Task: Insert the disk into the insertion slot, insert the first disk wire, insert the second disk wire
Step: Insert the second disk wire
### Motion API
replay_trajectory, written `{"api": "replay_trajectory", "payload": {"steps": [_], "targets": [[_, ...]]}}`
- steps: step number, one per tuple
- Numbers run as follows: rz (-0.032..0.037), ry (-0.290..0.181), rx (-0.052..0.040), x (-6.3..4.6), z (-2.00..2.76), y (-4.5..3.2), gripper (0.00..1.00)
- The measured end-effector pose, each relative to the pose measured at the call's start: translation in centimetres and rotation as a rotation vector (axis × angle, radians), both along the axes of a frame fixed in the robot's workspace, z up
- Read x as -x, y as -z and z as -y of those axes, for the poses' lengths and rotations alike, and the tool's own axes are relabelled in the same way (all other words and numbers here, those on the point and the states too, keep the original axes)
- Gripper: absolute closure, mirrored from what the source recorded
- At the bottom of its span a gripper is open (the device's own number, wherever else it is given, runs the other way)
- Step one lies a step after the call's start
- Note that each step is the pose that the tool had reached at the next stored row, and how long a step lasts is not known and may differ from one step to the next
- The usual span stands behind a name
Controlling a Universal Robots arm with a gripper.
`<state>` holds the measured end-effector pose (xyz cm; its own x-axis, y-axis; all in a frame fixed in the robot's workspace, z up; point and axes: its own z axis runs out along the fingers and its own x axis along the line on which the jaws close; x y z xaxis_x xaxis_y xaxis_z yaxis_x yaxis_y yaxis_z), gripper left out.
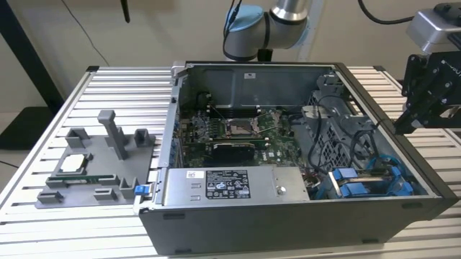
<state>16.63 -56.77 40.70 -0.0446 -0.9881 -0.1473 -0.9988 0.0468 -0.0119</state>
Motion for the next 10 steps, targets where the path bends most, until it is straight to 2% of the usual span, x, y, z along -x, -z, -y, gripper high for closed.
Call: {"api": "replay_trajectory", "payload": {"steps": [10], "targets": [[0.0009,0.0,-0.0003,1.0,0.0,-1.69,1.0]]}}
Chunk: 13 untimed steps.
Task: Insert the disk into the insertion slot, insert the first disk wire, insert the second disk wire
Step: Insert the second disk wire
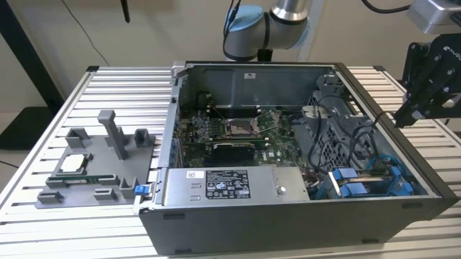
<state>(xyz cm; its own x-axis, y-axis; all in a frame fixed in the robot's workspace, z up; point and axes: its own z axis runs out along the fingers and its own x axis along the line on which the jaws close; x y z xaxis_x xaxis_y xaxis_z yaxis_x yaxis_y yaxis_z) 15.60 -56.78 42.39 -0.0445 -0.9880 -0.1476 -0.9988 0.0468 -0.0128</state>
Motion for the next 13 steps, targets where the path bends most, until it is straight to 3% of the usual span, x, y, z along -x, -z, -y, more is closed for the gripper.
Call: {"api": "replay_trajectory", "payload": {"steps": [4,13], "targets": [[0.0005,0.0,-0.0001,0.35,0.0,-0.46,1.0],[0.0009,0.0,0.0,0.48,0.0,-0.46,1.0]]}}
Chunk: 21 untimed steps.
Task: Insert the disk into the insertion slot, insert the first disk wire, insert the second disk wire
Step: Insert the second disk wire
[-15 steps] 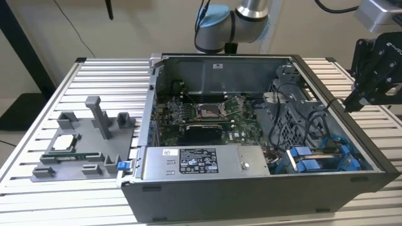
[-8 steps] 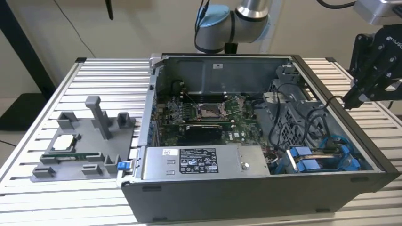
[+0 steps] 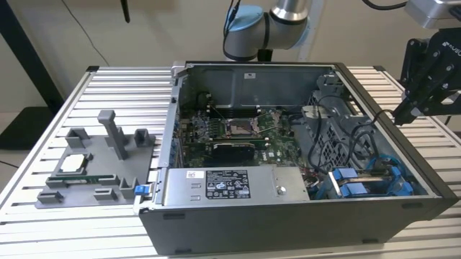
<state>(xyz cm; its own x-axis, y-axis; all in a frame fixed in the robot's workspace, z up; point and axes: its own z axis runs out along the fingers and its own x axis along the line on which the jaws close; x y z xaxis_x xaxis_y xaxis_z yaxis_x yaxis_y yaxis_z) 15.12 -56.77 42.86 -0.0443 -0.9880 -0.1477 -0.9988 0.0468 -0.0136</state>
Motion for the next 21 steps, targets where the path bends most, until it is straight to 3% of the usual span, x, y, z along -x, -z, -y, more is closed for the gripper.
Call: {"api": "replay_trajectory", "payload": {"steps": [7,21], "targets": [[0.0011,0.0,0.0029,0.4,0.0,0.04,1.0],[0.0213,0.0,0.0149,4.1,0.0,1.89,1.0]]}}
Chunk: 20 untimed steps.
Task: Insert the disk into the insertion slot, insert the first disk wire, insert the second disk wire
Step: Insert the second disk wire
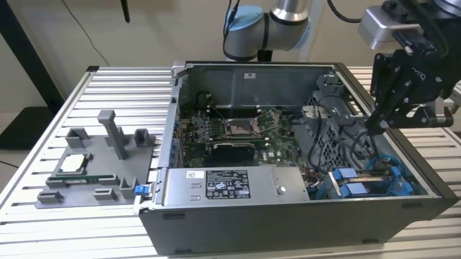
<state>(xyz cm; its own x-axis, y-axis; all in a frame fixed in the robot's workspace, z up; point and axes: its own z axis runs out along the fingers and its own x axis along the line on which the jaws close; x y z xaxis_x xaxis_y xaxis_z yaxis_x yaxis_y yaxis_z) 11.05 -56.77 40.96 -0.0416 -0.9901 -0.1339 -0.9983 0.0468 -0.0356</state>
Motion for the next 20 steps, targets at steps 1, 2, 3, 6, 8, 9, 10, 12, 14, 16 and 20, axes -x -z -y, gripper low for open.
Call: {"api": "replay_trajectory", "payload": {"steps": [1,2,3,6,8,9,10,12,14,16,20], "targets": [[0.0016,0.0,0.0014,0.3,0.0,0.13,1.0],[0.0033,0.0,0.0025,0.6,0.0,0.27,1.0],[0.0051,0.0,0.0038,0.8,0.0,0.41,1.0],[0.0103,0.0,0.0082,1.6,0.0,0.81,1.0],[0.0135,0.0,0.0119,2.1,0.0,1.04,1.0],[0.015,0.0,0.0139,2.3,0.0,1.15,1.0],[0.0161,0.0,0.016,2.5,0.0,1.24,1.0],[0.0183,0.0,0.0207,2.9,0.0,1.42,1.0],[0.0206,0.0,0.0251,3.2,0.0,1.59,1.0],[0.0229,0.0,0.0297,3.5,0.0,1.74,1.0],[0.0266,0.0,0.0391,4.0,0.0,2.01,1.0]]}}
